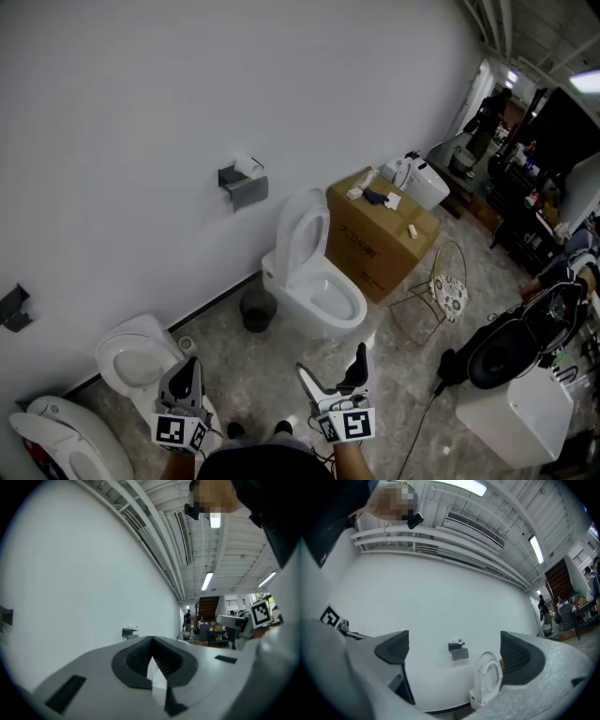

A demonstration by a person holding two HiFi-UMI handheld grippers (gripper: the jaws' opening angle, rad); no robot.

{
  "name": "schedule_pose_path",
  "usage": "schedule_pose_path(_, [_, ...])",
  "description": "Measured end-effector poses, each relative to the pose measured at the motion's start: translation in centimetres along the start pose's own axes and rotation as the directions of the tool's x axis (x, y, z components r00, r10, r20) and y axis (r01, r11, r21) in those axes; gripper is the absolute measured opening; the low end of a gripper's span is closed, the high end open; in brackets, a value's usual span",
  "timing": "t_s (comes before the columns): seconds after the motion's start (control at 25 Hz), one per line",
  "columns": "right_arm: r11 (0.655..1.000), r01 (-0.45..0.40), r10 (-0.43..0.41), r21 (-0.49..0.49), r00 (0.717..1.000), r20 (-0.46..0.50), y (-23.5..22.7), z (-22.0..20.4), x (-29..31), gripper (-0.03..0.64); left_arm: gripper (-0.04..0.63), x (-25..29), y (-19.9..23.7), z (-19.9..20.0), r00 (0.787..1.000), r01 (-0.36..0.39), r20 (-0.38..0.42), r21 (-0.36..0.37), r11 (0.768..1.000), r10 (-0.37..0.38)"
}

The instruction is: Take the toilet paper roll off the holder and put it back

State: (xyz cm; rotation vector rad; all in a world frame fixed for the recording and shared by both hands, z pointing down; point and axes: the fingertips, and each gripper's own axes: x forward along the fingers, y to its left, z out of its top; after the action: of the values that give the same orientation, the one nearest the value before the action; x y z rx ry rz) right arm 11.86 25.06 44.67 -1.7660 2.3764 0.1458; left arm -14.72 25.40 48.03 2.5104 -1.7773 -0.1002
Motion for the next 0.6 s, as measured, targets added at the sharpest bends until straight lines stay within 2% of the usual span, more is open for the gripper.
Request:
schedule_pose_path(0.36, [0.999, 0.029, -0.030, -0.015, 1.000, -0.004, 3.1, -1.2, -0.1, 0.581, 0.003, -0.8, 2.5, -0.5, 0.999, 0.051, 0.003, -0.012, 0.999, -0.051])
schedule_pose_path(0.6, [0.998, 0.059, -0.059, -0.018, 0.998, 0.004, 3.2, -1.0, 0.5, 0.581, 0.003, -0.3, 3.5, -0.7, 0.997, 0.073, 0.000, -0.012, 0.997, -0.073])
